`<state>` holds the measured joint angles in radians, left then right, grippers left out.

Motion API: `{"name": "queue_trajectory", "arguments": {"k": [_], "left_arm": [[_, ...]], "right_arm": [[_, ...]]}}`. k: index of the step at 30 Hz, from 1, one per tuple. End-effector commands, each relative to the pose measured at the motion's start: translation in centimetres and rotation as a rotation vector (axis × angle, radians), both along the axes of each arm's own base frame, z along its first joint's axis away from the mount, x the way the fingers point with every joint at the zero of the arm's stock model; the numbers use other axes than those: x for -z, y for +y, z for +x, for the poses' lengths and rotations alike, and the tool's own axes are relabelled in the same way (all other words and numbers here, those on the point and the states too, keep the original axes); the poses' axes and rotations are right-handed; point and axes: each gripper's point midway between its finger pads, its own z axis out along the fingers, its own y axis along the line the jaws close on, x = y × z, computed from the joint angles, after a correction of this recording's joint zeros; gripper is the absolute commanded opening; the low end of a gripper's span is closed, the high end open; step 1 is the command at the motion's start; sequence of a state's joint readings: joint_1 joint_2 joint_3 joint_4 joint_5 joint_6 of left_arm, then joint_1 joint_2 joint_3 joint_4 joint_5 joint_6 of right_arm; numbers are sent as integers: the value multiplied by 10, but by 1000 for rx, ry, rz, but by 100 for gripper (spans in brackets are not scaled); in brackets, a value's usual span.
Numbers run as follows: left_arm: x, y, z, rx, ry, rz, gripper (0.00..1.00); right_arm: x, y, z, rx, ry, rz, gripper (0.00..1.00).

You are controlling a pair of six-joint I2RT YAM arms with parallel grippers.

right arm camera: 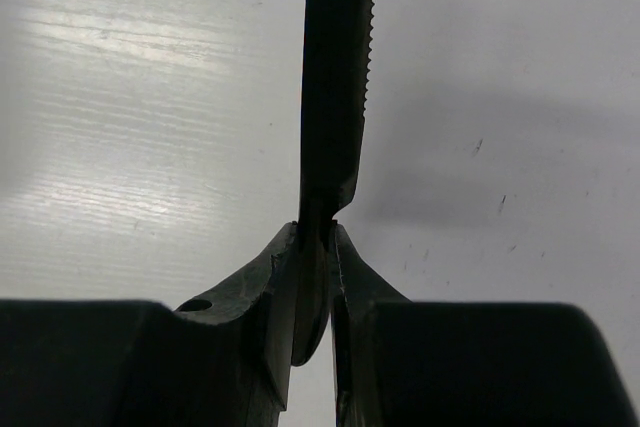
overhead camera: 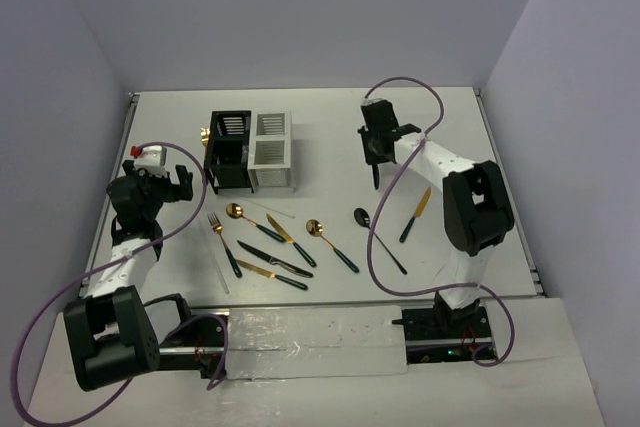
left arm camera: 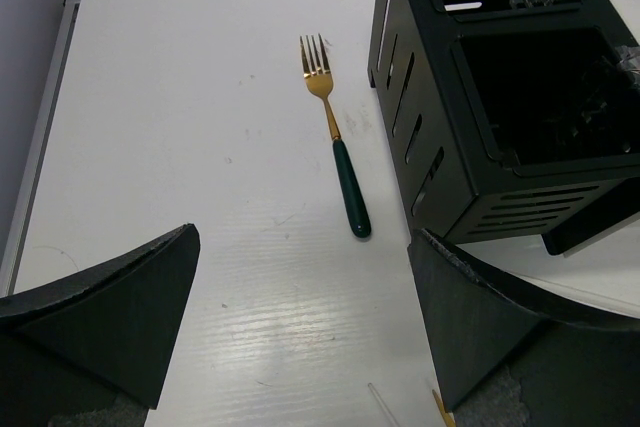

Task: Sort the eating utensils into containers

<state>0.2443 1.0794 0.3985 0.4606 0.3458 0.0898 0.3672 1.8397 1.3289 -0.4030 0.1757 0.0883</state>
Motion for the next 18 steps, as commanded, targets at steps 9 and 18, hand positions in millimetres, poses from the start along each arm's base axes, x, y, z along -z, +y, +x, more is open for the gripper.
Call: {"name": "queue_trajectory", "arguments": {"k": [9, 18], "left_arm": [[-11, 3, 3, 1, -39, -1, 97], [-12, 4, 3, -2, -46, 0, 97]], "right_arm": [[-193, 90, 26, -130, -548, 269, 0], [-270, 182, 39, -175, -881, 494, 0]]}}
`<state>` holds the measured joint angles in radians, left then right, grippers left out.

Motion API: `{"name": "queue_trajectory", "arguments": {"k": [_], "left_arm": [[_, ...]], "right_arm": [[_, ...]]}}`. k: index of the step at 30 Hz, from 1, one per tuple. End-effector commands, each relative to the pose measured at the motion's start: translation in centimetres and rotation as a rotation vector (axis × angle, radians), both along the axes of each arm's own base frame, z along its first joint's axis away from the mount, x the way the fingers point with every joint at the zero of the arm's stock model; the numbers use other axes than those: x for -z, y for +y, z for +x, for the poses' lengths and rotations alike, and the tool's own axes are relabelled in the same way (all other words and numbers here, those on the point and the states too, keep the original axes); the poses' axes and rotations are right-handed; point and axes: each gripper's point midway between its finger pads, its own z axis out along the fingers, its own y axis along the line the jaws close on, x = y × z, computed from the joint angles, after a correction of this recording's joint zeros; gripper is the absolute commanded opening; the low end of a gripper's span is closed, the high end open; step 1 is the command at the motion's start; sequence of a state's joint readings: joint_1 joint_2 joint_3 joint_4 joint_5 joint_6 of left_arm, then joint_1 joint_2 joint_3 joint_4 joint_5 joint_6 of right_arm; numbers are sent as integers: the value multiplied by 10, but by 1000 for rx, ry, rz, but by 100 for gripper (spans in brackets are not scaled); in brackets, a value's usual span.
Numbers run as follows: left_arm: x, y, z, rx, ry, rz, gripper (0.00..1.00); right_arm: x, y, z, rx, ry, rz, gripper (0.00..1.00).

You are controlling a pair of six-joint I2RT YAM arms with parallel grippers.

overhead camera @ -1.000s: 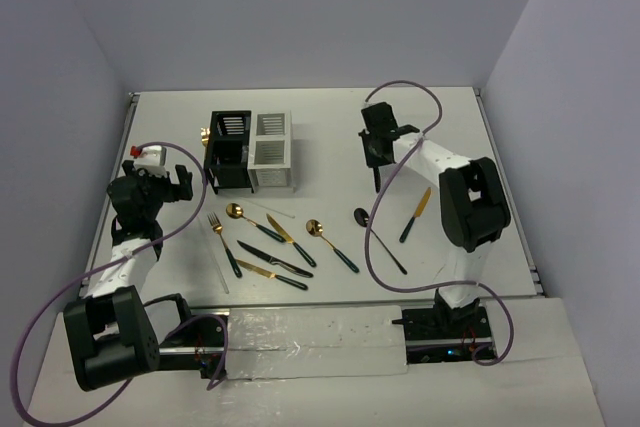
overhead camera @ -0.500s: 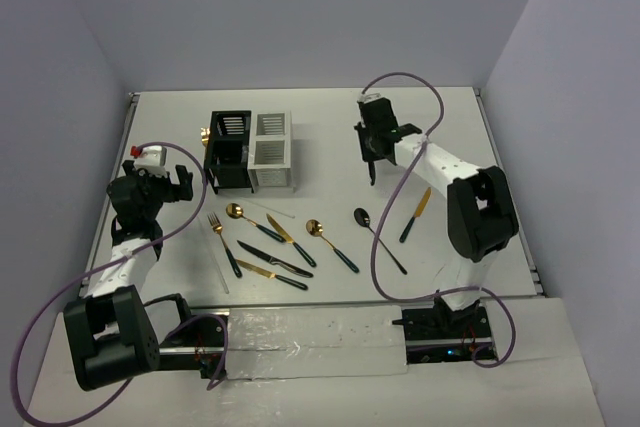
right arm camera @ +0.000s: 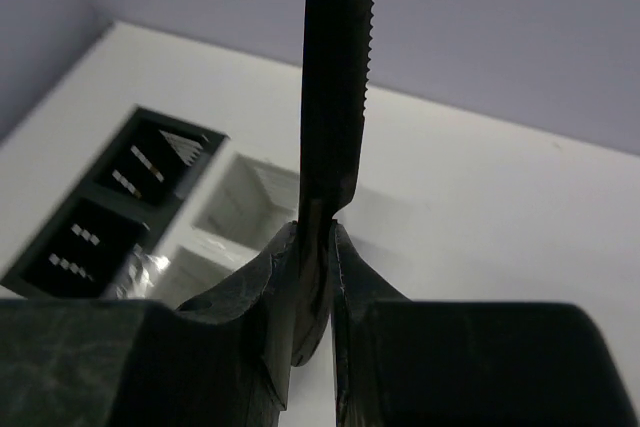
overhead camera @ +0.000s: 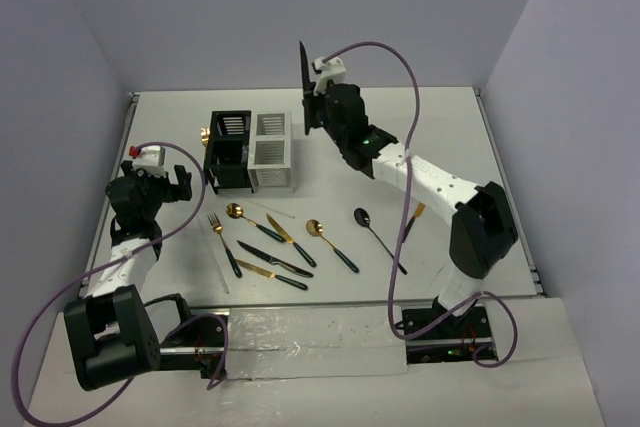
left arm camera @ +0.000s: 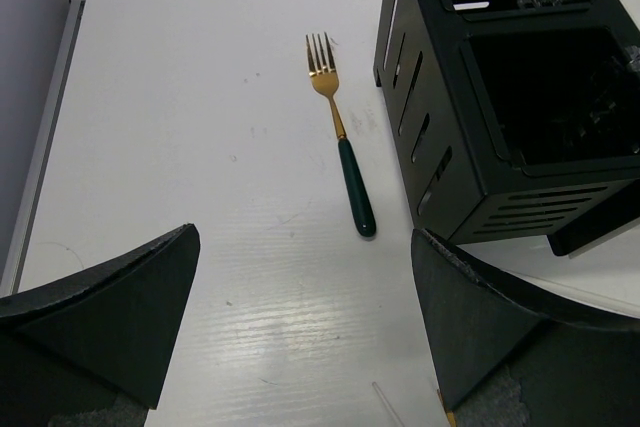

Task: Sort the eating utensils into containers

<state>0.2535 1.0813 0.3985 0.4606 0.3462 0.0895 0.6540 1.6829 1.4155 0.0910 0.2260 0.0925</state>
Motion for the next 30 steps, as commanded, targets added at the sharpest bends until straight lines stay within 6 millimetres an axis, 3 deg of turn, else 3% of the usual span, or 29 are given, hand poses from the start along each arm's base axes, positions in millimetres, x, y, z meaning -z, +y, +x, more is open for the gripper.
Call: {"name": "queue_trajectory", "arguments": {"k": [1, 4, 5, 7, 12, 14, 15, 17, 18, 25, 28, 30], "left_arm": [[-12, 0, 3, 10, -46, 0, 97], [-12, 0, 2, 10, -48, 0, 97], [-13, 1, 2, 10, -51, 1, 97], [-13, 0, 1, 13, -51, 2, 97], [-13, 0, 1, 14, -53, 1, 97], [-13, -1, 0, 18, -54, 3, 97], [-13, -1, 0, 18, -54, 3, 97], [-14, 0, 1, 18, -56, 3, 97], [-13, 0, 1, 18, -54, 3, 97], [-14, -1, 1, 22, -54, -1, 97], [-13, 1, 1, 17, -53, 0, 97], [-13, 0, 0, 19, -54, -1, 97]], "right_arm": [[-60, 30, 29, 27, -205, 211, 0], [-67, 49, 38, 21, -241, 313, 0], [-55, 61, 42, 19, -231, 326, 0], [-56, 72, 45, 16, -254, 355, 0], [-27, 106, 58, 21, -266, 312, 0], [-21, 111, 63, 29, -272, 305, 0], [-7, 115, 66, 31, -262, 292, 0], [-6, 119, 71, 33, -266, 283, 0], [12, 123, 74, 32, -239, 249, 0], [37, 128, 67, 1, -197, 117, 0], [56, 123, 57, 2, -185, 48, 14], [51, 117, 54, 14, -186, 48, 29]]}}
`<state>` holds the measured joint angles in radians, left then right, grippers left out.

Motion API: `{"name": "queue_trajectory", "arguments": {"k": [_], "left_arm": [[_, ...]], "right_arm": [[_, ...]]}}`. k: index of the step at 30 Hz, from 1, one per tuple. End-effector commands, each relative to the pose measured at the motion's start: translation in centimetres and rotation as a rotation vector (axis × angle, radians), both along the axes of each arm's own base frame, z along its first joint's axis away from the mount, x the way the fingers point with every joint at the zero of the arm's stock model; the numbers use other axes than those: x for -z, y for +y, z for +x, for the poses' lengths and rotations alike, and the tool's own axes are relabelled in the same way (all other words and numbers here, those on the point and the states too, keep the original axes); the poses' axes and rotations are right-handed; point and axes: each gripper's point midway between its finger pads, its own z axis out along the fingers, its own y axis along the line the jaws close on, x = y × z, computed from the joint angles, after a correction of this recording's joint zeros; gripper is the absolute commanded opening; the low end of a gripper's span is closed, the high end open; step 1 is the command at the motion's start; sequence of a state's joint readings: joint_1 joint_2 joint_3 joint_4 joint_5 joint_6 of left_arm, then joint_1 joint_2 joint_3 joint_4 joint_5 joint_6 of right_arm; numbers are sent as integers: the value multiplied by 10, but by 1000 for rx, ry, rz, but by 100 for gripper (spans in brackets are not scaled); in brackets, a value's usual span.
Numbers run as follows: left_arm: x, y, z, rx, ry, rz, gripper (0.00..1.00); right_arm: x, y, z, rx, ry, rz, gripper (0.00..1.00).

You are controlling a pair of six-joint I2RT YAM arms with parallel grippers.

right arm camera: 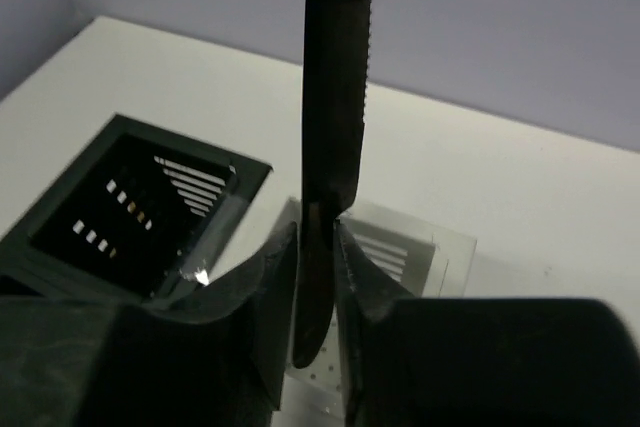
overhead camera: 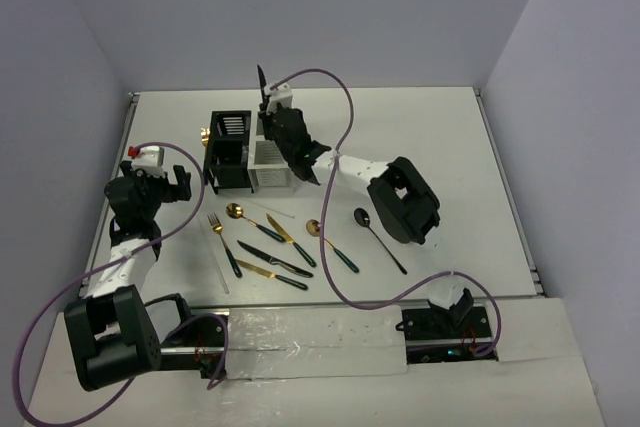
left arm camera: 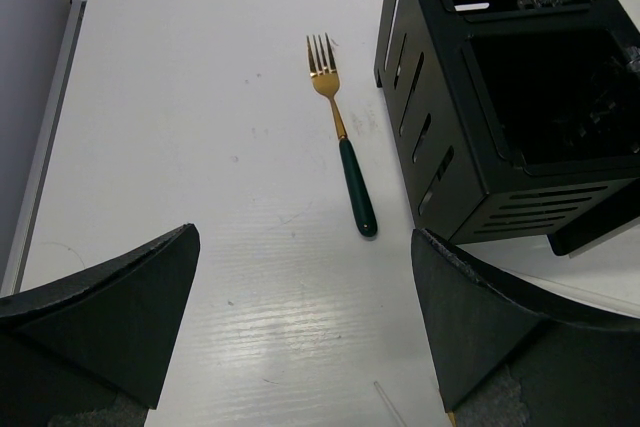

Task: Sort the eating utensils into containers

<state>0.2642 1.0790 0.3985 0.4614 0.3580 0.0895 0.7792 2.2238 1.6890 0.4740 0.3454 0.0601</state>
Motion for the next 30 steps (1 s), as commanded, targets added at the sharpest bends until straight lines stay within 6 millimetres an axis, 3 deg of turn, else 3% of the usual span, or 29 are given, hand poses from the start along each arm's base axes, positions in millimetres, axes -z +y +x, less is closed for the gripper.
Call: {"name": "queue_trajectory", "arguments": {"k": [1, 3, 8, 9, 10, 14, 15, 18, 20, 22, 24, 25, 26, 28, 29, 30], "left_arm": [[-12, -2, 1, 18, -52, 1, 97], [-12, -1, 1, 15, -52, 1, 97], [-12, 0, 0, 7, -51, -1, 97], [-12, 1, 0, 3, -51, -2, 97], [-12, 2, 0, 0, -53, -1, 97], [-13, 2, -1, -2, -57, -1, 98], [-13, 2, -1, -3, -55, -1, 98], [-13, 4, 0, -15, -51, -8, 97], [-12, 4, 0, -15, -43, -18, 97], [-11, 4, 0, -14, -40, -27, 97], [-11, 1, 0, -5, -39, -39, 95], [-11, 0, 0, -1, -39, -42, 95], [-12, 0, 0, -1, -41, -45, 94], [-13, 1, 0, -11, -45, -47, 94], [-12, 2, 0, -16, -43, -50, 93], [-14, 4, 0, -29, -51, -51, 93]], "right_arm": [[-35, -11, -11, 30, -66, 5, 33], [-44, -14, -15, 24, -74, 10, 43], [-56, -23, -25, 18, -68, 10, 51], [-69, -25, -30, 14, -79, 27, 51], [-67, -28, -34, 3, -65, 25, 52], [-91, -40, -61, -39, -14, 68, 57], [-107, -50, -72, -40, -3, 82, 57], [-93, -73, -95, -26, 97, 62, 59], [-94, -99, -111, 22, 157, 83, 61], [-71, -134, -129, 85, 286, 72, 63], [-30, -168, -147, 166, 422, 33, 63], [-33, -191, -150, 220, 431, 52, 63], [-8, -214, -161, 286, 503, 26, 63], [7, -243, -170, 351, 550, 25, 63], [12, -269, -174, 408, 578, 28, 63], [28, -283, -180, 445, 619, 28, 63]]}}
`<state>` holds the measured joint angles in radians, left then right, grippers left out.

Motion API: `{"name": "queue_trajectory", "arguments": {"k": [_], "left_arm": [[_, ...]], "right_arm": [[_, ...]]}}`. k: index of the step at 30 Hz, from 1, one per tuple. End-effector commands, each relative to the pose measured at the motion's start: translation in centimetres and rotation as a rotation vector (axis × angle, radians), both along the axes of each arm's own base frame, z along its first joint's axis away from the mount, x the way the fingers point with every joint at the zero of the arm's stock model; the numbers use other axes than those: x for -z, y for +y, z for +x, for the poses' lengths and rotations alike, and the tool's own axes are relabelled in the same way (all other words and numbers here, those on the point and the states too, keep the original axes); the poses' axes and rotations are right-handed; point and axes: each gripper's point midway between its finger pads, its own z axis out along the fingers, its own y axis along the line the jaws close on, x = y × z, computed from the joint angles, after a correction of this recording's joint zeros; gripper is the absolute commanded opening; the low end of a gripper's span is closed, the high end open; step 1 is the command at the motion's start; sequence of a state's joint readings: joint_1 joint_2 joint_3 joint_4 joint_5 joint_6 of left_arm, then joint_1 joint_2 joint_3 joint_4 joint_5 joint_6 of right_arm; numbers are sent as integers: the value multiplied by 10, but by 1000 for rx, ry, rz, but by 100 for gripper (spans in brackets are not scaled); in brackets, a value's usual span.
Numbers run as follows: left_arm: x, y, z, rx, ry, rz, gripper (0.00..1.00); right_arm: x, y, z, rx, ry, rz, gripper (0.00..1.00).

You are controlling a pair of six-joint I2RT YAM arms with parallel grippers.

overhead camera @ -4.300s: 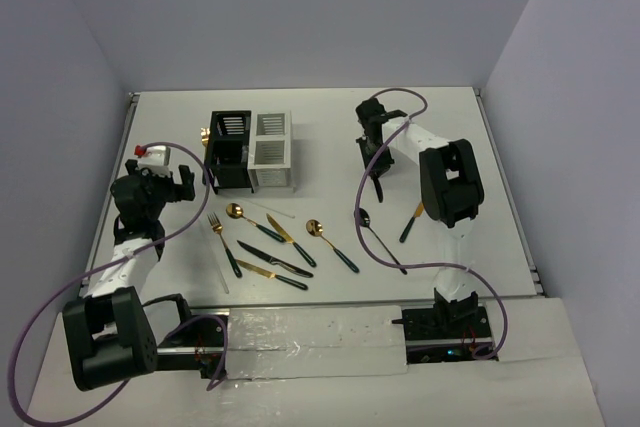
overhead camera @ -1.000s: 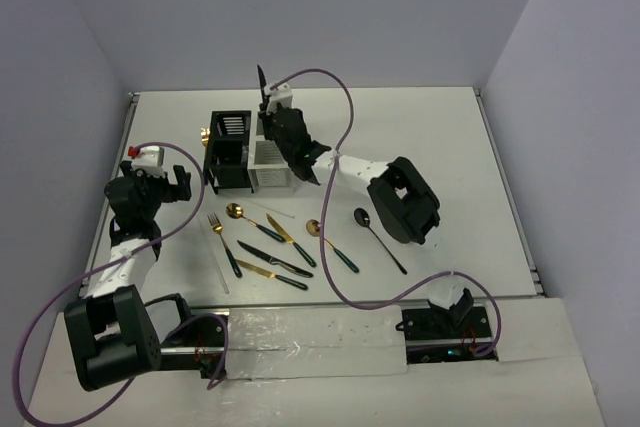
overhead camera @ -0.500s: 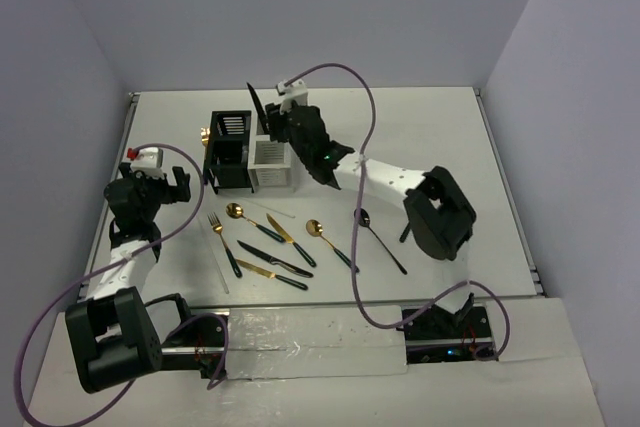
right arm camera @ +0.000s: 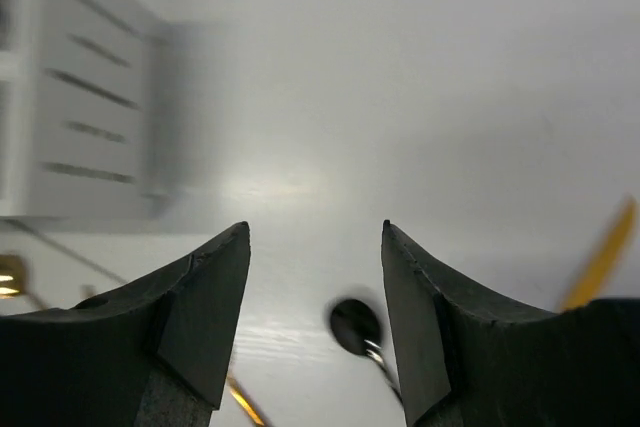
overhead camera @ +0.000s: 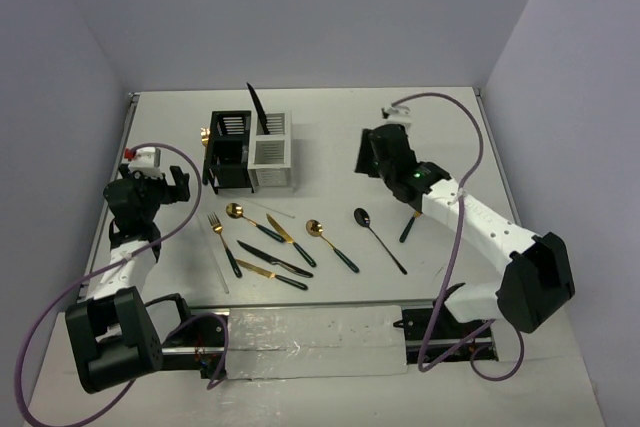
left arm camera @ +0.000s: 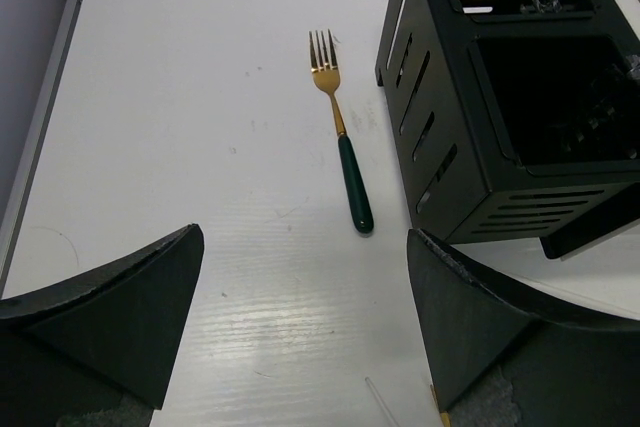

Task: Sort the eating utensils into containers

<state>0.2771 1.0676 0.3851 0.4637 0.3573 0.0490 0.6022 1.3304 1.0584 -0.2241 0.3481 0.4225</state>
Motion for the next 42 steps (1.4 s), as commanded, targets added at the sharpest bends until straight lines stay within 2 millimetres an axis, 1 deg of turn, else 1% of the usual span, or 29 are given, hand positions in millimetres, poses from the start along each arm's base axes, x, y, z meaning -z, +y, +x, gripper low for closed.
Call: {"name": "queue_trajectory", "arguments": {"k": [1, 2, 3, 5, 6, 8, 9, 13, 15, 19, 23, 24, 26, 29, 34, 37, 38, 40, 41, 42], "left_arm": [[-16, 3, 3, -15, -56, -11, 92], [-15, 3, 2, -16, -56, -13, 92], [-18, 3, 1, -21, -69, -9, 92], [-16, 2, -1, -21, -72, -9, 92], [-20, 2, -2, -19, -86, -5, 92], [-19, 1, -4, -16, -90, -2, 92], [-20, 0, -5, -14, -94, 0, 92], [-21, 1, -5, -16, -99, 0, 92], [-19, 1, -5, -14, -91, -1, 91], [-19, 0, -3, -11, -86, -3, 90], [-20, -1, -5, -3, -92, 0, 90], [-20, -2, -5, -1, -94, 2, 90], [-20, -1, -5, -3, -93, 0, 90], [-20, 0, -4, -9, -92, -1, 90], [-20, -1, -4, -5, -90, -2, 90], [-20, 0, -4, -9, -89, -1, 90], [-19, 0, -4, -11, -87, -3, 90], [-19, 0, -3, -9, -87, -2, 90], [-19, 0, -3, -9, -87, -2, 90], [-19, 0, -3, -8, -86, -2, 90]], "right_arm": [[55, -64, -33, 174, 219, -36, 63], [63, -73, -37, 188, 250, -36, 62], [75, -85, -41, 214, 286, -43, 62], [87, -98, -49, 249, 335, -82, 62], [96, -108, -51, 277, 364, -104, 62], [108, -115, -57, 294, 415, -116, 61], [118, -120, -61, 304, 449, -120, 61], [135, -139, -71, 369, 501, -139, 57], [145, -144, -76, 374, 528, -133, 55], [167, -151, -82, 383, 603, -108, 54], [183, -158, -83, 402, 633, -106, 53], [187, -158, -83, 399, 641, -104, 53], [195, -150, -82, 363, 671, -75, 52], [199, -147, -82, 346, 693, -67, 50], [206, -144, -92, 326, 735, -69, 45], [210, -143, -101, 312, 761, -76, 35], [211, -143, -104, 313, 769, -80, 24], [208, -143, -105, 308, 751, -81, 12], [206, -143, -104, 305, 741, -79, 0], [203, -142, -102, 301, 727, -80, 0]]}}
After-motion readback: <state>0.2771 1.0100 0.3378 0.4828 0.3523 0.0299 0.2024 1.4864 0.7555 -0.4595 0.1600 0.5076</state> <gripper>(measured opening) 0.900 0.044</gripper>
